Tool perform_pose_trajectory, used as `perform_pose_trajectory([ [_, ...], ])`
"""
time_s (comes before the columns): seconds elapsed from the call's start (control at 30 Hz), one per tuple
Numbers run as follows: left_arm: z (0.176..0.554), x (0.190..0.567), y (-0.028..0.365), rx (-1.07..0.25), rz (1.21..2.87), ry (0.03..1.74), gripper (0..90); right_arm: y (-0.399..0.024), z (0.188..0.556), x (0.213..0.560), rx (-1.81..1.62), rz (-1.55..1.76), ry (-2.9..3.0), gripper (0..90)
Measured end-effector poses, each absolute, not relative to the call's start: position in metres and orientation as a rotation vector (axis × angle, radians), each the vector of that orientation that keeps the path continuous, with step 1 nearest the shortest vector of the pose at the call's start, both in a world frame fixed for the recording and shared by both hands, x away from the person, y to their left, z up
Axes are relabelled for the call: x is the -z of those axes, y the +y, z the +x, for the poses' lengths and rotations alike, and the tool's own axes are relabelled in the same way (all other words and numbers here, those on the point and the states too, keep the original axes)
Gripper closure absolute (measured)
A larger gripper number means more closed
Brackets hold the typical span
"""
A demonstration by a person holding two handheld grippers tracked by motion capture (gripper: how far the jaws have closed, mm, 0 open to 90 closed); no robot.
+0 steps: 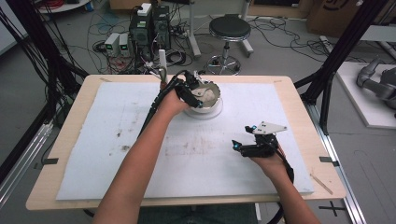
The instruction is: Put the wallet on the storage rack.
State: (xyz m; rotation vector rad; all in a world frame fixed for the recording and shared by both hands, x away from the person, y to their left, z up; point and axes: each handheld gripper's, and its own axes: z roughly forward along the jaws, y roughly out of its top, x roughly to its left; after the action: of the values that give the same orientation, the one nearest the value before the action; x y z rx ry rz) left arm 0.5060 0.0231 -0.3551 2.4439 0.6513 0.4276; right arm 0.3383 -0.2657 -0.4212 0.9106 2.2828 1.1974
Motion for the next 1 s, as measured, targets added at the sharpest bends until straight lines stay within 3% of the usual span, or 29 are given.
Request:
perform_pose_trajectory([
  [0.47, 0.507, 0.359, 0.017, -0.464, 2.429, 0.653, 29.9, -0.265, 0.338, 0.421, -1.199, 0.907, 2.284, 21.0],
  [1.0, 0.472, 0.338, 0.058, -0.429, 2.228, 0.629, 22.9, -0.267, 0.337, 0.420, -1.218, 0.918, 2.263, 21.0],
])
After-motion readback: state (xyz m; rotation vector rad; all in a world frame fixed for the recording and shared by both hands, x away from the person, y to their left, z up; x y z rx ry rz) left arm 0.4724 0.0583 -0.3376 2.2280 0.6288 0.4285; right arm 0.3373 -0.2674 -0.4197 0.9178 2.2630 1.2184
